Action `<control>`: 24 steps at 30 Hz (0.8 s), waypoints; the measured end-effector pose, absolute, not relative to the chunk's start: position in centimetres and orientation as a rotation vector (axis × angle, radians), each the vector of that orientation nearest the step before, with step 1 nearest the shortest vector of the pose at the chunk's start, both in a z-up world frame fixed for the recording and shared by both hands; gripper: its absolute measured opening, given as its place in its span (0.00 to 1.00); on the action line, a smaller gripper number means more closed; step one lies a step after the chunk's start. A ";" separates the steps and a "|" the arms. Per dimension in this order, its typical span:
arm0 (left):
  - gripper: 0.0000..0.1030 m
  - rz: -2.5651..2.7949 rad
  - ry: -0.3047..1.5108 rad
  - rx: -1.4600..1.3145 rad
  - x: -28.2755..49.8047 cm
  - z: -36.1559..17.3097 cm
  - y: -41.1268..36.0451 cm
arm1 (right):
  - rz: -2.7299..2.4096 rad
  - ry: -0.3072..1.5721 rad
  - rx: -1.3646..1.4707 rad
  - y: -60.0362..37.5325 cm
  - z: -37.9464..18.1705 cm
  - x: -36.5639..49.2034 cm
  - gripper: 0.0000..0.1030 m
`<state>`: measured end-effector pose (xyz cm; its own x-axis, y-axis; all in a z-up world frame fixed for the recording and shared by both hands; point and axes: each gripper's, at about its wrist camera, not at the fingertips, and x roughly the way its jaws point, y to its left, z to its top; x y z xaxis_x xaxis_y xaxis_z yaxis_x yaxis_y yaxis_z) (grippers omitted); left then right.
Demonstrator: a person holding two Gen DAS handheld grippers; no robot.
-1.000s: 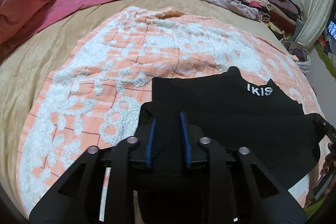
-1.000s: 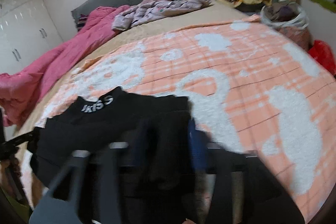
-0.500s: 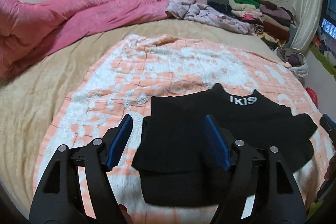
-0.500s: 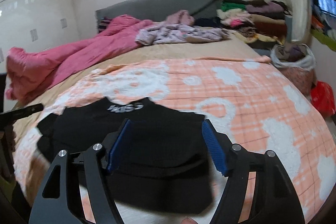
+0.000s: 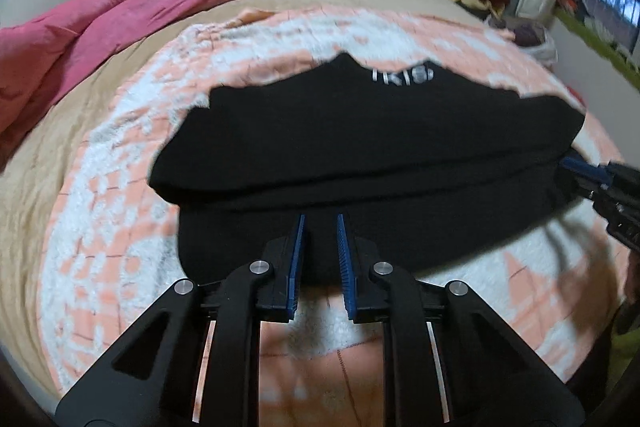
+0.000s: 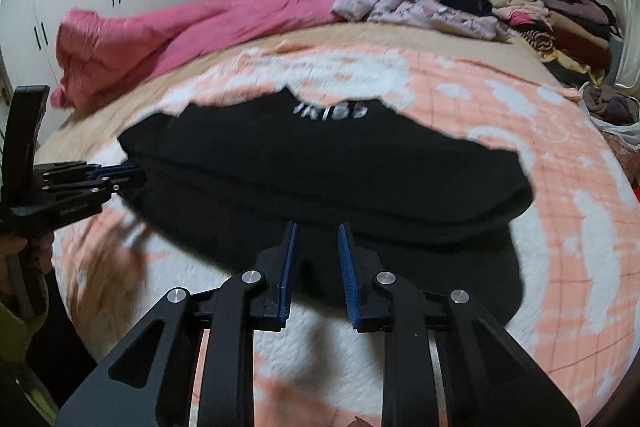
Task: Fold small clothes
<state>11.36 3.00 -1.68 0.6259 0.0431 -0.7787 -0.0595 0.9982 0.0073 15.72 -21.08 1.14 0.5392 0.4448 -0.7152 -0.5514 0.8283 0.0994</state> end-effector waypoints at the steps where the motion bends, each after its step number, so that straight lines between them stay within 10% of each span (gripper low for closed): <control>1: 0.09 0.068 0.892 -0.006 11.5 -2.1 2.9 | 0.590 0.817 -0.151 -20.8 0.8 15.6 0.19; 24: 0.10 0.115 0.867 -0.045 19.4 -1.9 5.4 | 0.471 0.863 -0.140 -19.7 -0.8 24.3 0.20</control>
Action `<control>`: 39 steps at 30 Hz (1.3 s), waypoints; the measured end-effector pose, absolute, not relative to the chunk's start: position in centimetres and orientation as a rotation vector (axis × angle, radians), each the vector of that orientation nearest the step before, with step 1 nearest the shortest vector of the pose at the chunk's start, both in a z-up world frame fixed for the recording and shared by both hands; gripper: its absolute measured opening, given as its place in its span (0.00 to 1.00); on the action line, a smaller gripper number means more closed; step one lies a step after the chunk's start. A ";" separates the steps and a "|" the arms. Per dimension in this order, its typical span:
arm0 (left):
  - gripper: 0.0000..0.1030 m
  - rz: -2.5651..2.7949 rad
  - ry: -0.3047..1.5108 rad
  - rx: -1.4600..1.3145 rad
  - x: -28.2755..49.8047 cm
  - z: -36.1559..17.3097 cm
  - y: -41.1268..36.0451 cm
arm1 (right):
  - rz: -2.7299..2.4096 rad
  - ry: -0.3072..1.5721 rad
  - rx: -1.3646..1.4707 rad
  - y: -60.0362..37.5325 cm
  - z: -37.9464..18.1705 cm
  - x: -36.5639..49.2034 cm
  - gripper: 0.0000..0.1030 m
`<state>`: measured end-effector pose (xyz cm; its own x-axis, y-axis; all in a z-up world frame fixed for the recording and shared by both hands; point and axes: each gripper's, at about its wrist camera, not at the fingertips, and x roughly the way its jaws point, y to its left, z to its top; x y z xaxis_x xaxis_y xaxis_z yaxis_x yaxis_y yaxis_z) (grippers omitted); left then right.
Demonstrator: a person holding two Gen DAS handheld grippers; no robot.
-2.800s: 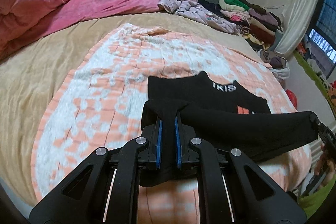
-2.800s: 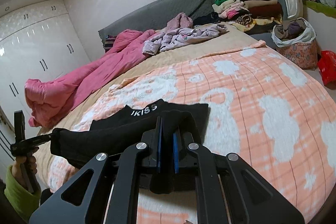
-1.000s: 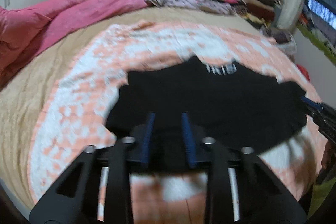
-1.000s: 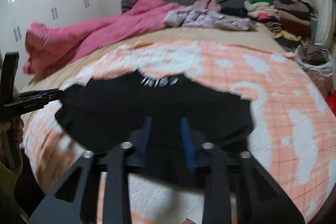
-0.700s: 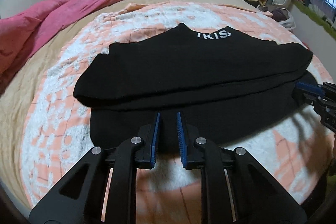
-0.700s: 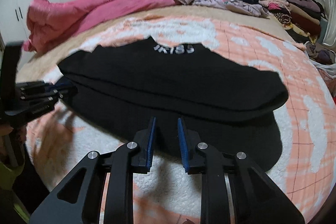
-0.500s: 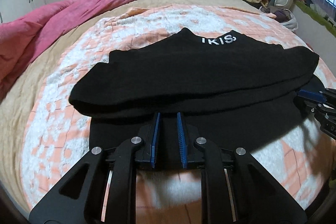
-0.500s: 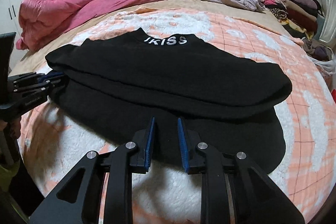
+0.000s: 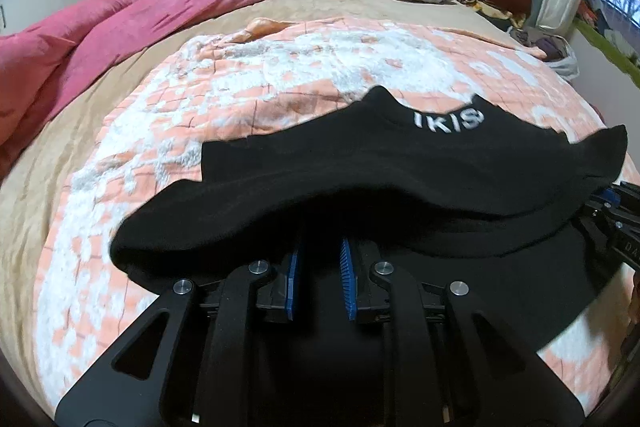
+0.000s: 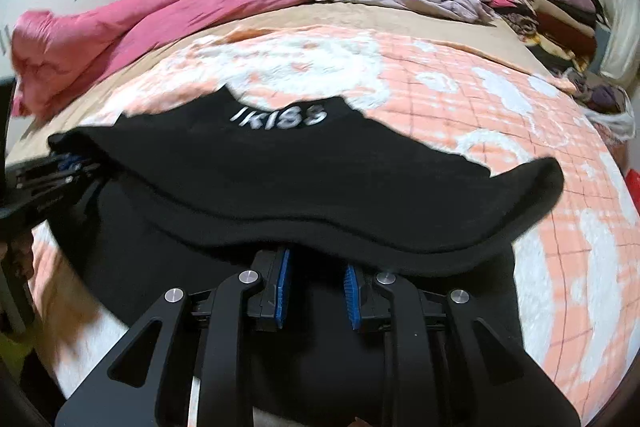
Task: Fold small clothes
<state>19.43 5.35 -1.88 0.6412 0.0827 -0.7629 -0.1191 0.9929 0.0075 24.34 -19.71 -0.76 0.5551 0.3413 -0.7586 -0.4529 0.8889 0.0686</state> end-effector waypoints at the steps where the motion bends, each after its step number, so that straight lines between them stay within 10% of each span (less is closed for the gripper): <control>1: 0.10 0.115 0.870 -0.056 20.0 -1.8 5.6 | 0.466 0.862 -0.132 -19.8 -0.7 24.8 0.20; 17: 0.36 0.193 0.826 -0.239 22.4 0.1 10.9 | 0.327 0.822 0.014 -24.0 0.0 30.6 0.23; 27: 0.48 0.228 0.855 -0.350 18.8 -2.4 13.1 | 0.237 0.823 0.028 -28.8 0.1 28.8 0.52; 37: 0.54 0.193 0.854 -0.386 16.9 -3.4 13.1 | 0.313 0.936 0.131 -30.0 -2.3 27.9 0.54; 39: 0.44 0.192 0.847 -0.382 16.9 -3.5 12.9 | 0.330 0.957 0.173 -30.2 -2.9 27.8 0.35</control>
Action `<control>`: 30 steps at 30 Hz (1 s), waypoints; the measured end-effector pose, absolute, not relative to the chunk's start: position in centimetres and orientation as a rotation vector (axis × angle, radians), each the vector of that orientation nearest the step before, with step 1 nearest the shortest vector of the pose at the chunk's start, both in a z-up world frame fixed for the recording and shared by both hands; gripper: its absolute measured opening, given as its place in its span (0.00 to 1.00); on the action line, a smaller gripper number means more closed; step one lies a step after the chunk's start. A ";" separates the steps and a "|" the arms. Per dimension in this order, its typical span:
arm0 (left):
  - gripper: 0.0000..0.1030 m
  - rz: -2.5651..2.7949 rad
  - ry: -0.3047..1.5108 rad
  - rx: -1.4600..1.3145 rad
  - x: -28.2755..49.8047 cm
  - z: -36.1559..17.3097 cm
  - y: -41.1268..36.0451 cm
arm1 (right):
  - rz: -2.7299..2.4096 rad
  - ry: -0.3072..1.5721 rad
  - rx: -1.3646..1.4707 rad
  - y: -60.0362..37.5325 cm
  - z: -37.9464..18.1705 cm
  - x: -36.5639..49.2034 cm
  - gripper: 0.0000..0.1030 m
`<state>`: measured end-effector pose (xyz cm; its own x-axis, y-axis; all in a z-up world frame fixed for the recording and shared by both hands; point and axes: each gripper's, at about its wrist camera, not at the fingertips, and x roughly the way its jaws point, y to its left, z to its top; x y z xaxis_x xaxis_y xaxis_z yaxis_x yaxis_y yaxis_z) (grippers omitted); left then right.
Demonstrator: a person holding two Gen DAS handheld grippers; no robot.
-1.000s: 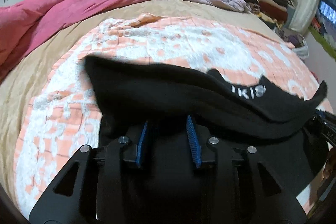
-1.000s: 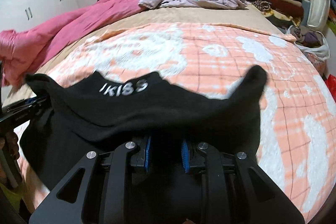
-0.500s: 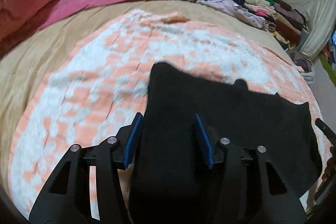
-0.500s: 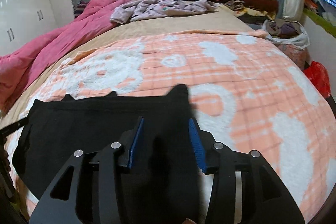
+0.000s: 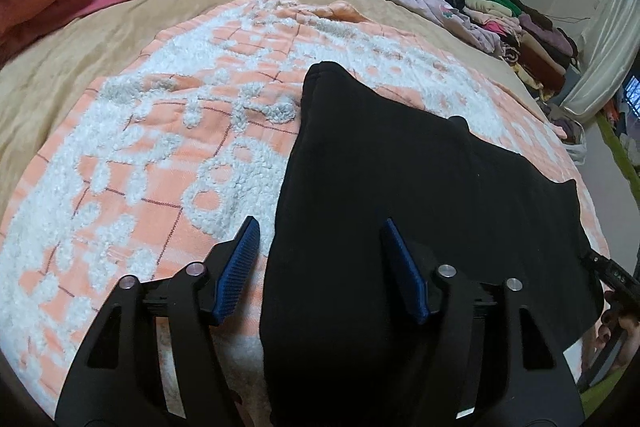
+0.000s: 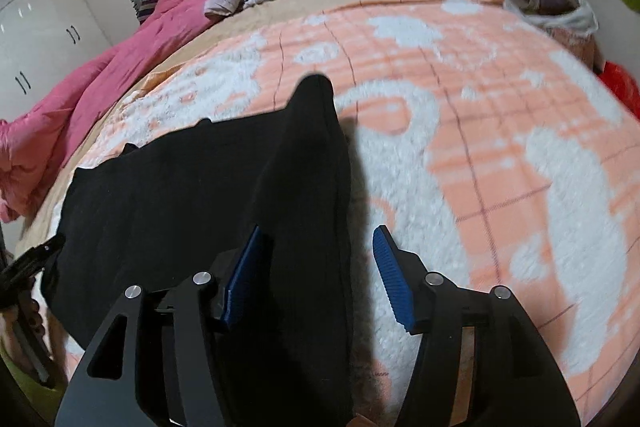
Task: Fold small clothes
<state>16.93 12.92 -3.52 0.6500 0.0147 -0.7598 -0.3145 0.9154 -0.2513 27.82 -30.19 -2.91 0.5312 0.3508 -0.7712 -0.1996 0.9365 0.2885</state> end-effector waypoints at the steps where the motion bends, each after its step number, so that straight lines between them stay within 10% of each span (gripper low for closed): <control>1: 0.26 0.189 0.846 -0.380 17.0 -3.6 12.7 | 0.350 0.954 0.198 -30.2 -3.0 27.7 0.29; 4: 0.08 0.184 0.843 -0.348 17.1 -3.3 12.0 | 0.383 0.921 0.237 -30.4 -2.4 27.0 0.10; 11: 0.06 0.150 0.814 -0.324 15.6 -1.7 12.3 | 0.335 0.866 0.216 -31.5 -0.6 24.9 0.08; 30: 0.17 0.216 0.846 -0.263 15.1 -2.0 11.7 | 0.186 0.840 0.081 -30.6 -1.5 22.8 0.42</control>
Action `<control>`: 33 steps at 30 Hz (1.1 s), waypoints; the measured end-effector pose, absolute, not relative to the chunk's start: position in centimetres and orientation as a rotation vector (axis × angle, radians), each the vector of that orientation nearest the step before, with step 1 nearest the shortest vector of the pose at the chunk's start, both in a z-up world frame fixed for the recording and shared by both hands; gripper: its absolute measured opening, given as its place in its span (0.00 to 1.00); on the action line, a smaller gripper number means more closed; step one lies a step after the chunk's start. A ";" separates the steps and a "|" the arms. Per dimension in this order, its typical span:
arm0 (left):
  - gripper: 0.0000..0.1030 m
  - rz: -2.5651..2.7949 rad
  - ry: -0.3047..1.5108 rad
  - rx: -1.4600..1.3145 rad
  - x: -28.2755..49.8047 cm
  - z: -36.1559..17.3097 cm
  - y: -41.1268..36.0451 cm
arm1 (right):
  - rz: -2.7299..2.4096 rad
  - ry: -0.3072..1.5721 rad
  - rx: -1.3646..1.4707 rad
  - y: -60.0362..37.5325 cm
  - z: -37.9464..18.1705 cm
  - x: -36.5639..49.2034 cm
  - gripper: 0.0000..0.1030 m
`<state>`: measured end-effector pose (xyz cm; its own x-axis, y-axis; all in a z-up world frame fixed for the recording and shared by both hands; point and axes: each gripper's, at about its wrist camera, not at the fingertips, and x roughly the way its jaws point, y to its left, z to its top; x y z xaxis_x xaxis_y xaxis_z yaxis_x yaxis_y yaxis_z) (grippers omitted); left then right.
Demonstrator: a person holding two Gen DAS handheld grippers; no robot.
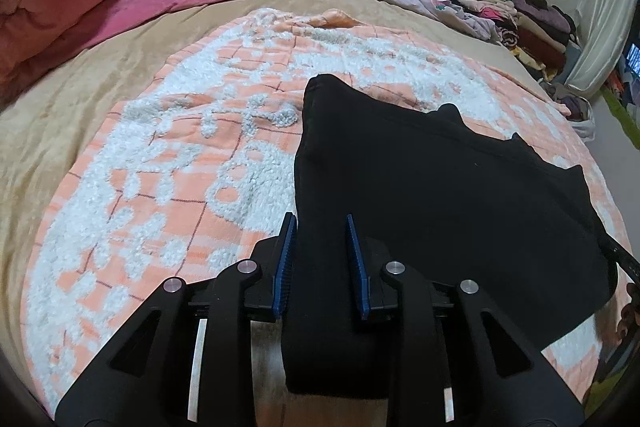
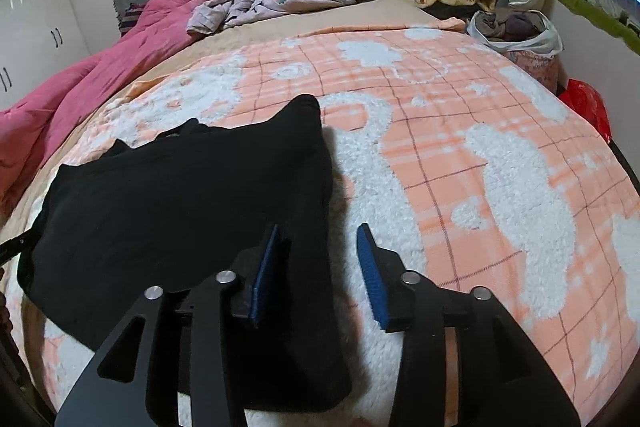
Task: Fold small clothes
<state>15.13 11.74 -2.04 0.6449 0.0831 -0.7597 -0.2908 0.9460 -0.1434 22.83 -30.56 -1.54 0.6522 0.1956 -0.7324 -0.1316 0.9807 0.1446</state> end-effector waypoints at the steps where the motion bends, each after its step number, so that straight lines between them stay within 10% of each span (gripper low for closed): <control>1: 0.17 0.215 0.843 -0.262 15.0 -1.9 11.7 | 0.186 0.836 0.079 -30.5 -1.4 22.6 0.42; 33: 0.34 0.112 0.879 -0.128 12.1 -1.0 5.8 | 0.368 0.799 -0.070 -24.1 -0.2 16.1 0.50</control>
<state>12.06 5.84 -1.02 0.6333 0.0447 -0.7726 -0.1501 0.9865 -0.0660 16.13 -24.06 -0.23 0.6374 0.2961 -0.7114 -0.3484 0.9342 0.0767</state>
